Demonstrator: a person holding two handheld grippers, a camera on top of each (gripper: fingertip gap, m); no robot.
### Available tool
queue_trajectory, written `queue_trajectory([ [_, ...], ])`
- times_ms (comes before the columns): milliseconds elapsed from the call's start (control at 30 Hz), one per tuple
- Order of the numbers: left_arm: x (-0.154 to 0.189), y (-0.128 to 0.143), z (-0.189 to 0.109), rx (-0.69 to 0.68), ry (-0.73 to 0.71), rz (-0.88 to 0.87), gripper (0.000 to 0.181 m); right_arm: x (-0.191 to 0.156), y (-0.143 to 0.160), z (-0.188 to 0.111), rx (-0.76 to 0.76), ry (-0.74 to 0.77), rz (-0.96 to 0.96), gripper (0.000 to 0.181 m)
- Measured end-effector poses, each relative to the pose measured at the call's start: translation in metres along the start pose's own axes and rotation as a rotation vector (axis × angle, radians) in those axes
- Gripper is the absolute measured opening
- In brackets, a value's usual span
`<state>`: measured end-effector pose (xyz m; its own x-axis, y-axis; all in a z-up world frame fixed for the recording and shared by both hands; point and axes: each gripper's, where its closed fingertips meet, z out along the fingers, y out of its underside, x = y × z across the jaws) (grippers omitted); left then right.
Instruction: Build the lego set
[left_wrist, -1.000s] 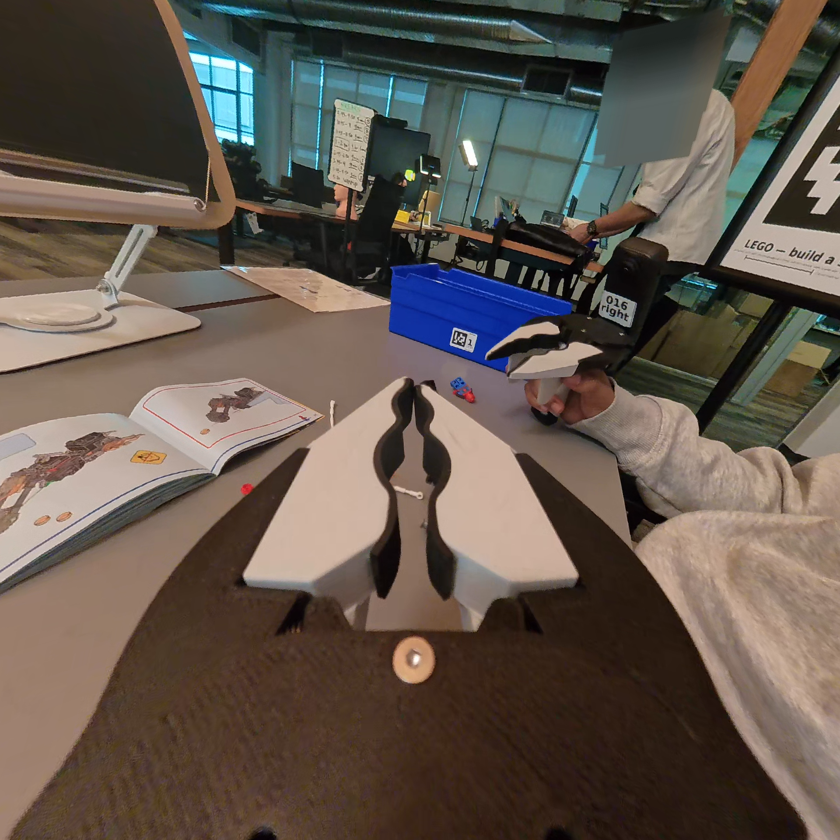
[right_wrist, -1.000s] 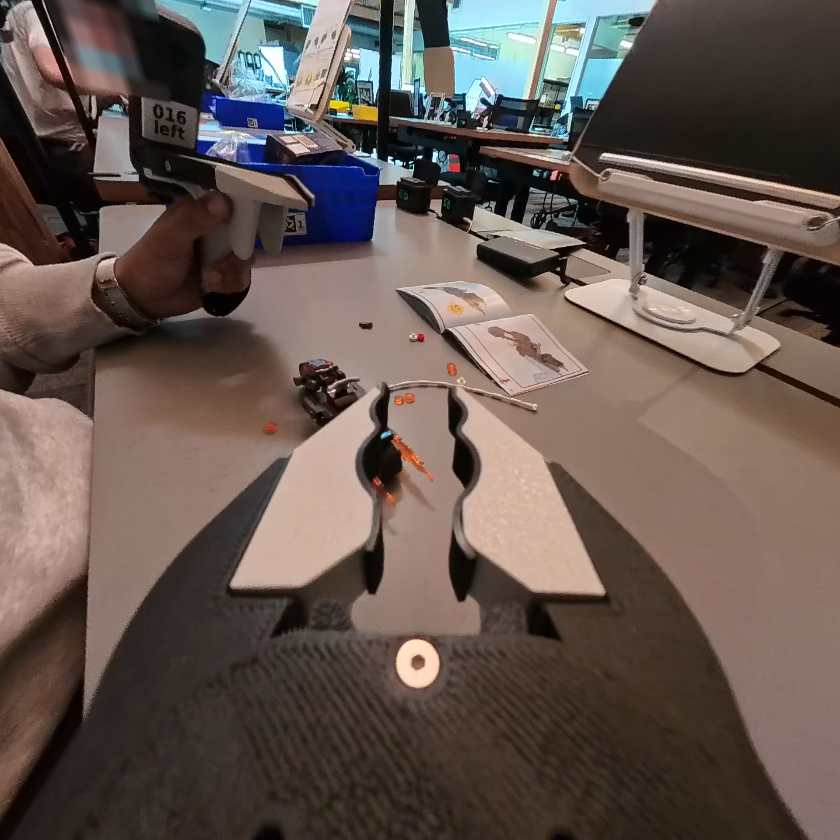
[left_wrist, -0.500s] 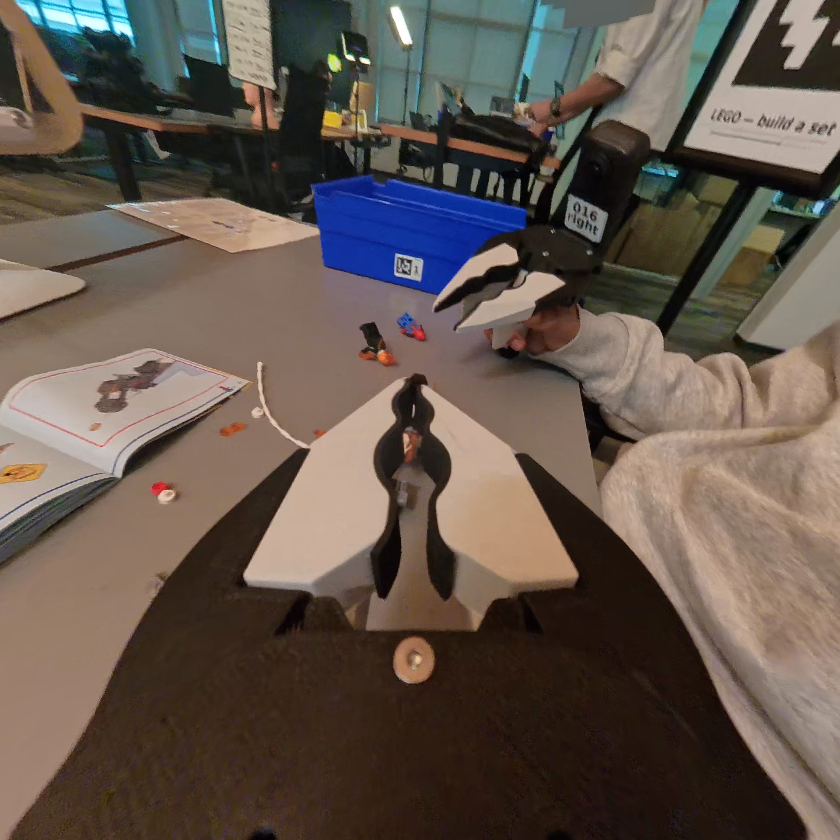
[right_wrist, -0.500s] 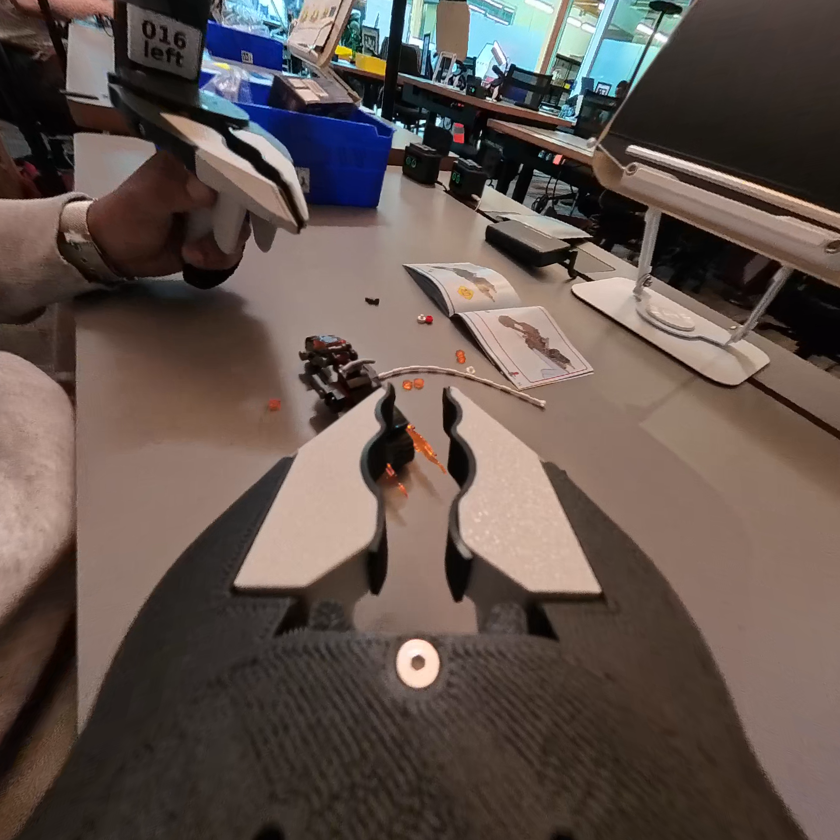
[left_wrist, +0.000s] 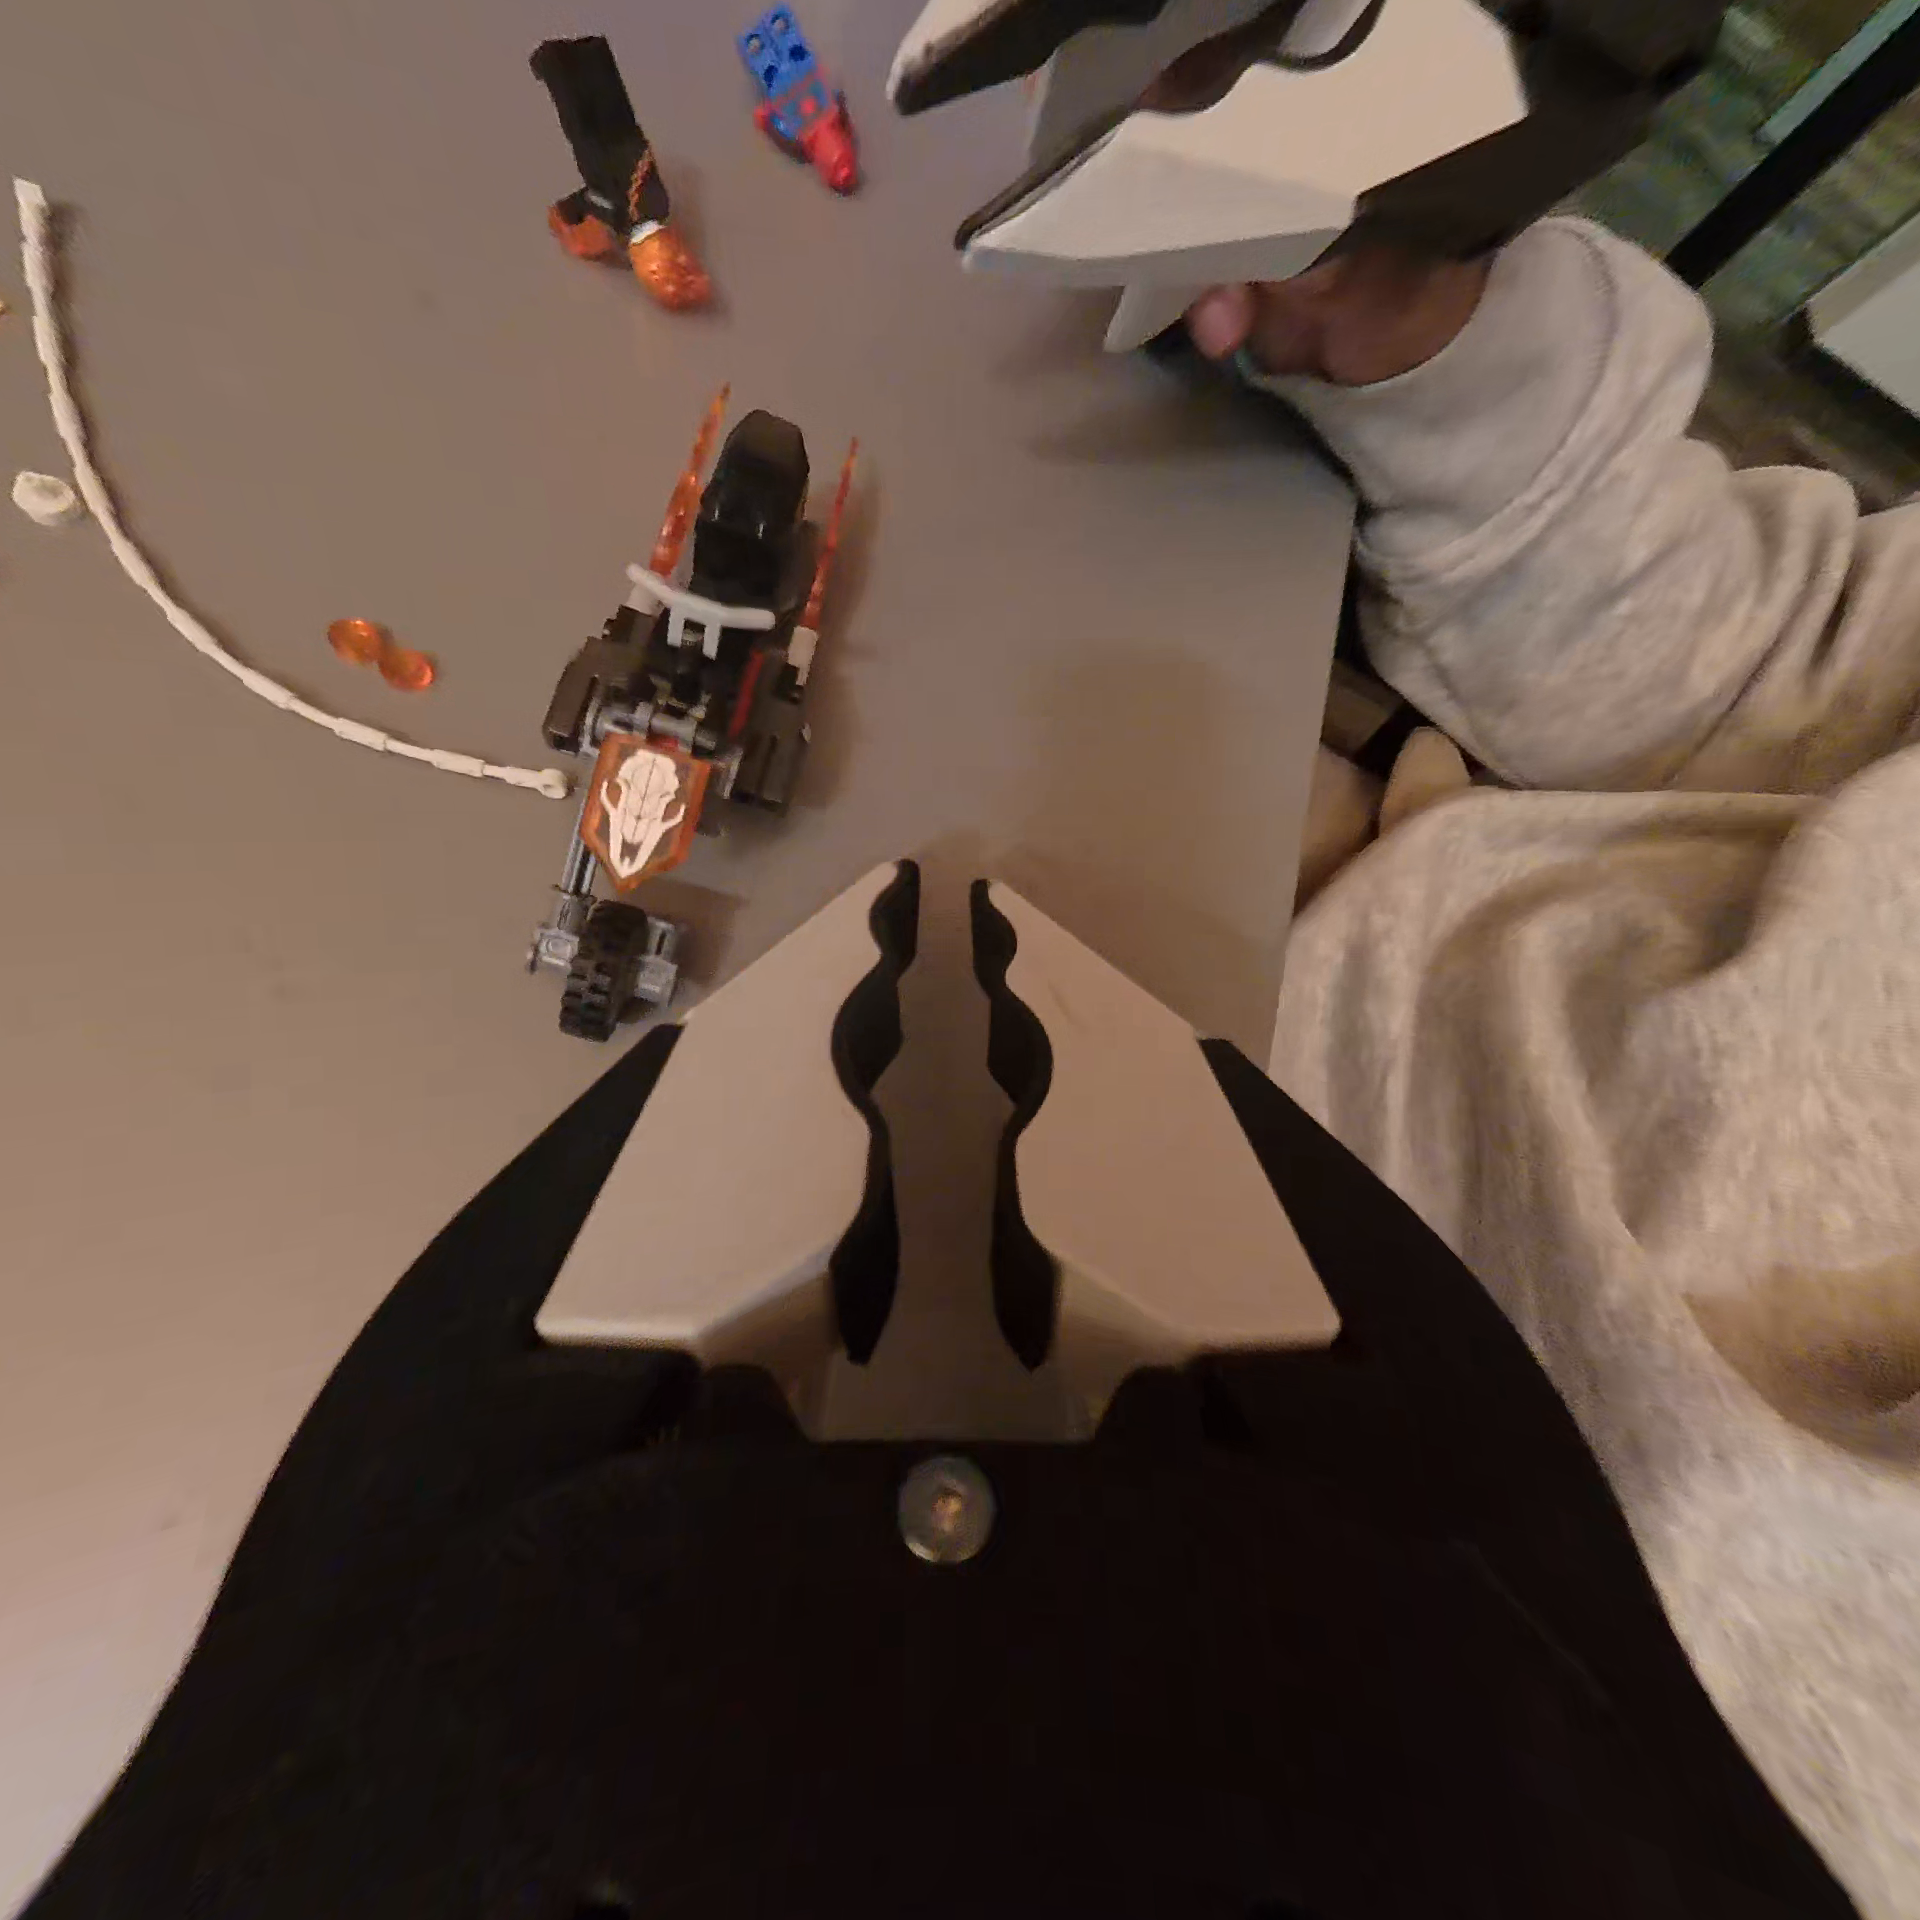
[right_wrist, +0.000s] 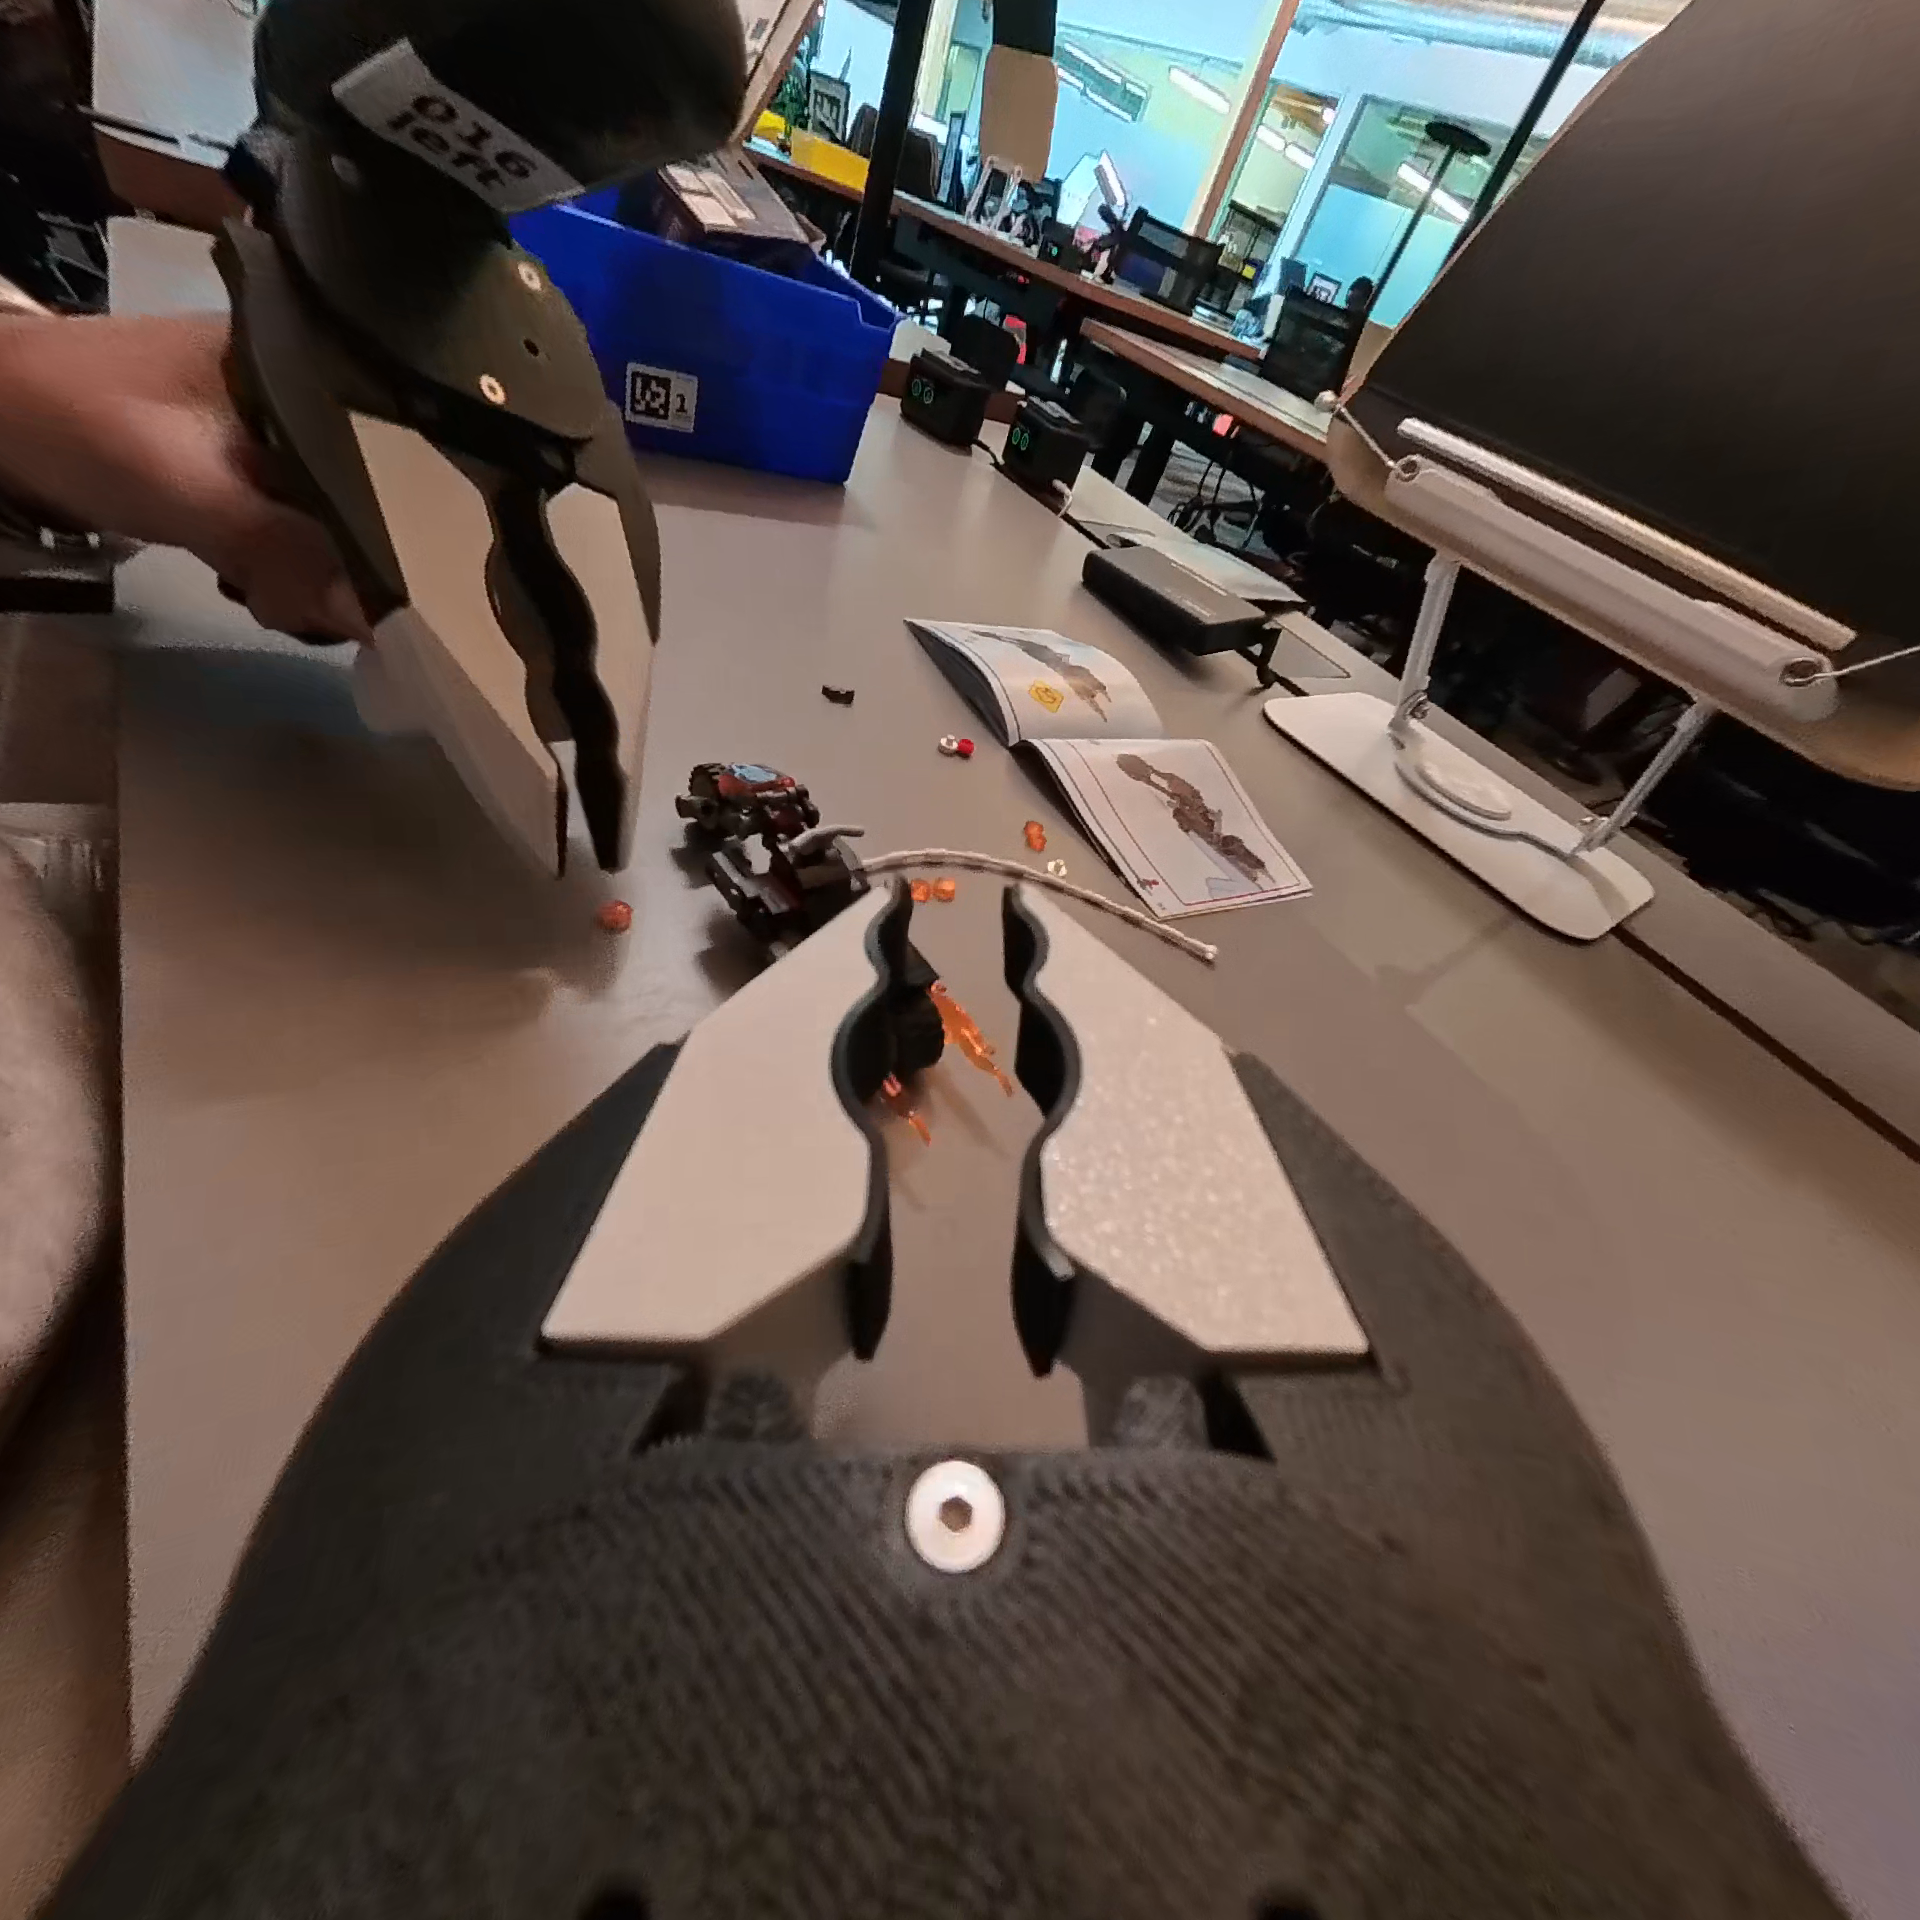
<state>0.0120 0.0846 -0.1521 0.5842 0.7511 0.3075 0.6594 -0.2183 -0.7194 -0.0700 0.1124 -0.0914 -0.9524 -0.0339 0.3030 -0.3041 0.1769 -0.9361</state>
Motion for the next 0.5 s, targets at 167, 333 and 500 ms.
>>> queue_trajectory([
  [167, -0.007, 0.004, 0.003, -0.068, -0.097, 0.036, 0.011, 0.001, -0.006, -0.005, 0.046, -0.009, 0.032, 0.017],
  [333, -0.012, 0.01, 0.008, -0.117, -0.132, 0.044, 0.01, 0.0, -0.005, -0.004, 0.041, -0.007, 0.03, 0.018],
  [500, -0.015, 0.011, 0.011, -0.112, -0.131, 0.025, 0.004, 0.001, -0.004, -0.003, 0.033, -0.009, 0.035, 0.018],
])
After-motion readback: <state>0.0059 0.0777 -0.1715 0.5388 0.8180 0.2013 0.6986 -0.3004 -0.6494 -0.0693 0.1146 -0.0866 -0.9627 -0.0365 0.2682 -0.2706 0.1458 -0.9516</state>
